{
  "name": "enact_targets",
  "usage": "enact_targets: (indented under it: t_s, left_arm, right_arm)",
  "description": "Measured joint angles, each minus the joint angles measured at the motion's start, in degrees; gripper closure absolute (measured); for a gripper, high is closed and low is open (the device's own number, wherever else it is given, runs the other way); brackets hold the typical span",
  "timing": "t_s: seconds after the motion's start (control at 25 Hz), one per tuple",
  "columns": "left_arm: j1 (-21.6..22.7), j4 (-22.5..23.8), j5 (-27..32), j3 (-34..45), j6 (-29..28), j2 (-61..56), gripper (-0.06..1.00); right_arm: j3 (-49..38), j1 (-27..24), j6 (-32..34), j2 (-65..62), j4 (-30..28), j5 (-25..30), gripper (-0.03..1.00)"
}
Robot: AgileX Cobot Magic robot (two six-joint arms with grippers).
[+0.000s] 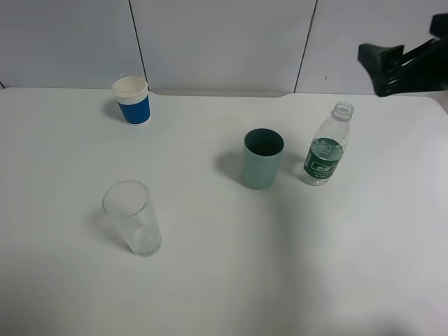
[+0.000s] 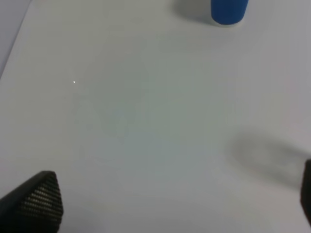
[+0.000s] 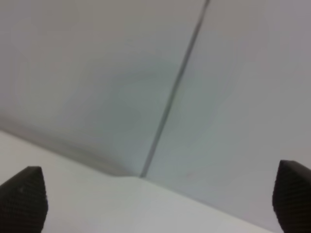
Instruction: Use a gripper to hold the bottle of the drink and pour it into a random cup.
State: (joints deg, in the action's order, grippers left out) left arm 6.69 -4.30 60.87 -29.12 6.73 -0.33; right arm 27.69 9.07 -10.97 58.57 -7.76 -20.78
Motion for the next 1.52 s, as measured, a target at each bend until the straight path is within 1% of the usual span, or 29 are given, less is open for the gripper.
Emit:
enact_targets:
  t_s: [0.28,0.36,0.48,0.72,0.84,0.96,1.12,1.4,1.52]
  left_arm:
    - [0.0,0.0,0.0,0.0,0.0,0.0,-0.05]
    - [0.0,0.0,0.0,0.0,0.0,0.0,-0.05]
    - [0.0,0.0,0.0,0.0,0.0,0.0,-0.05]
    - [0.0,0.0,0.0,0.0,0.0,0.0,-0.05]
    - [0.0,0.0,0.0,0.0,0.0,0.0,-0.05]
    - [0.0,0.0,0.0,0.0,0.0,0.0,-0.05]
    - [0.0,0.0,0.0,0.0,0.0,0.0,-0.05]
    - [0.0,0.0,0.0,0.0,0.0,0.0,-0.05]
    - [0.0,0.0,0.0,0.0,0.0,0.0,-0.05]
  right_arm:
    - [5.2,-7.0,-0.8,-13.6,-0.3,18.1,0.05]
    - [5.8,-7.8,-0.8,-17.4,-0.3,22.4,0.05]
    - [5.8,-8.0,-0.8,-23.5,0.2,26.2,0.05]
    - [5.9,-8.0,-0.8,-36.5,6.0,29.0,0.05]
    - [5.9,-8.0,-0.8,-42.1,7.8,32.0,0.05]
    - [6.0,-8.0,-0.8,-46.4,8.4,37.3,0.05]
    - [6.0,-8.0,-0.6,-50.6,8.5,45.6,0.05]
    - [6.0,-8.0,1.3,-56.5,8.6,59.9,0.05]
    - [5.9,-8.0,1.8,-58.6,8.6,64.0,0.05]
